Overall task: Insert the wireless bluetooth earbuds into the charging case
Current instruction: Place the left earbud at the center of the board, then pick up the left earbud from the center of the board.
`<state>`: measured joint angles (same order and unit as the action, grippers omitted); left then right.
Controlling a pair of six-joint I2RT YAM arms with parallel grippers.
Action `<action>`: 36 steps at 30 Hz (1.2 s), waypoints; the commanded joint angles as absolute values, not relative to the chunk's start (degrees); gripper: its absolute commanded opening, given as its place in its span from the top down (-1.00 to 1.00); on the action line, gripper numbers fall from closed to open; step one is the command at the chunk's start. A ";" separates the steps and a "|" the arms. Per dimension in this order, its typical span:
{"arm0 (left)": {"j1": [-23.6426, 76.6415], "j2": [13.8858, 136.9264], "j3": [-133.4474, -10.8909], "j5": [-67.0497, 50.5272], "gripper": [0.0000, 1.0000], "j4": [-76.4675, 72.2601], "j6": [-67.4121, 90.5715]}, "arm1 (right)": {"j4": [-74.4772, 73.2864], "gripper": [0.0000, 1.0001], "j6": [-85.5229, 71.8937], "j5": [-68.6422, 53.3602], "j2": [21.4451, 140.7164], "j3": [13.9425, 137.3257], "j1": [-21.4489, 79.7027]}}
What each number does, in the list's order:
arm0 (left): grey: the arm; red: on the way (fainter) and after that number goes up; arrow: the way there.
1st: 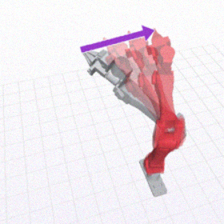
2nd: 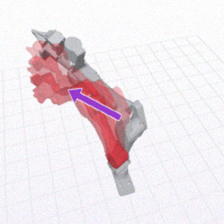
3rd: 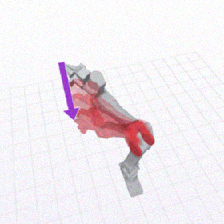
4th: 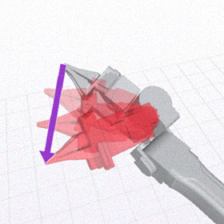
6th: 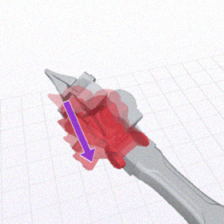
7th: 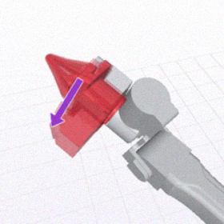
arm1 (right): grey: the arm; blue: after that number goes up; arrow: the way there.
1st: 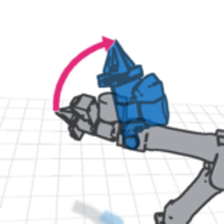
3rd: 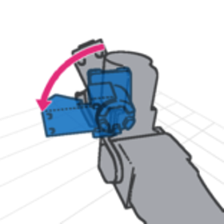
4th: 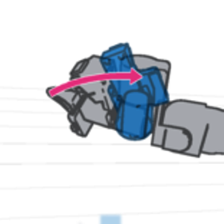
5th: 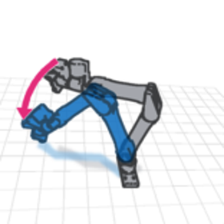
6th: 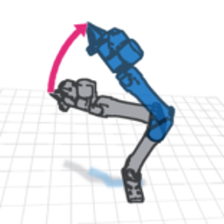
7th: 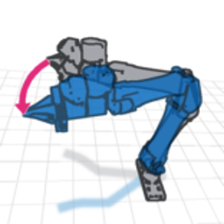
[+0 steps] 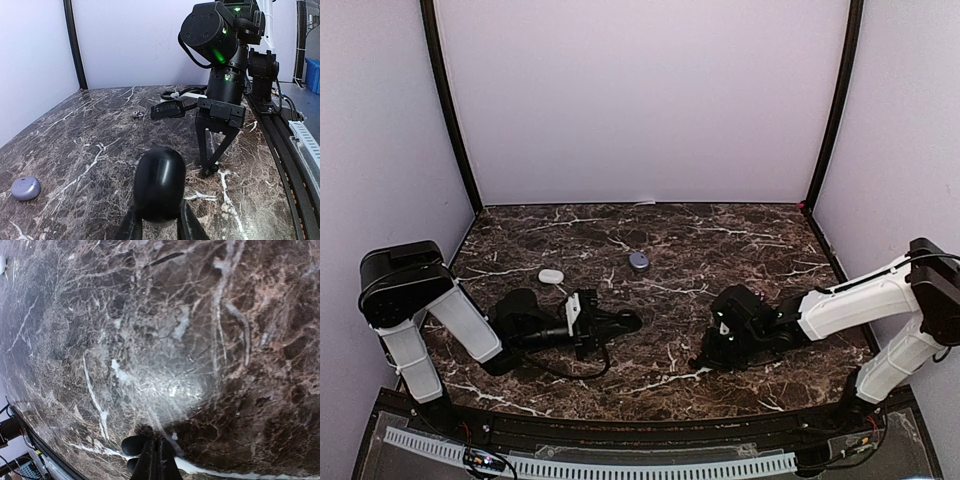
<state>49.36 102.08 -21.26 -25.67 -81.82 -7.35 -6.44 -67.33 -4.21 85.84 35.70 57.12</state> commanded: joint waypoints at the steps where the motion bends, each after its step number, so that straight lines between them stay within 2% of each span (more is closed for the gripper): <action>1: 48.96 100.45 -19.17 -26.82 0.67 -86.36 -7.56 | -2.22 0.95 -64.53 -2.98 88.89 36.24 58.27; 2: 48.96 100.52 -18.85 -26.85 0.67 -86.70 -7.79 | -0.87 0.90 -63.09 -4.26 89.02 36.09 58.32; 4: 48.96 100.63 -18.24 -26.74 0.67 -87.55 -8.10 | 2.13 0.45 -61.62 -6.53 88.61 35.04 58.27; 6: 48.96 100.85 -17.60 -26.72 0.67 -88.47 -8.38 | 6.49 0.27 -60.72 -9.17 87.47 33.00 58.27; 8: 48.89 101.15 -16.95 -26.62 0.67 -89.40 -8.61 | 9.02 0.18 -60.24 -10.27 86.18 31.43 58.19; 17: 48.54 102.77 -15.49 -26.87 0.67 -94.04 -8.20 | 5.93 0.18 -49.69 -8.06 79.44 31.26 57.65; 25: 48.08 103.40 -14.77 -26.81 0.66 -96.67 -7.56 | -7.89 0.28 -30.80 6.84 73.58 38.22 57.57; 28: 47.91 103.45 -14.72 -27.02 0.66 -96.94 -7.47 | -5.21 0.27 -24.08 12.13 70.28 37.28 57.57; 32: 47.82 103.51 -14.59 -27.32 0.66 -97.12 -7.53 | 4.35 0.18 -8.18 11.33 67.16 32.07 57.66; 33: 47.86 103.58 -14.59 -27.33 0.66 -97.20 -7.58 | 4.79 0.20 -4.43 10.37 67.30 31.88 57.66; 34: 47.82 103.66 -14.66 -27.41 0.66 -97.25 -7.60 | 4.39 0.41 -2.05 10.57 67.70 32.20 57.66; 35: 47.81 103.86 -14.74 -27.50 0.66 -97.32 -7.59 | 2.82 0.52 -0.48 10.58 68.55 33.25 57.66; 36: 47.81 103.99 -14.80 -27.55 0.66 -97.56 -7.52 | 0.23 0.47 1.08 9.91 69.45 34.83 57.59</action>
<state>48.10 103.50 -15.25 -26.33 -91.79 -8.10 0.51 -13.23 9.15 67.46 33.28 57.60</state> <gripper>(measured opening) 0.234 0.276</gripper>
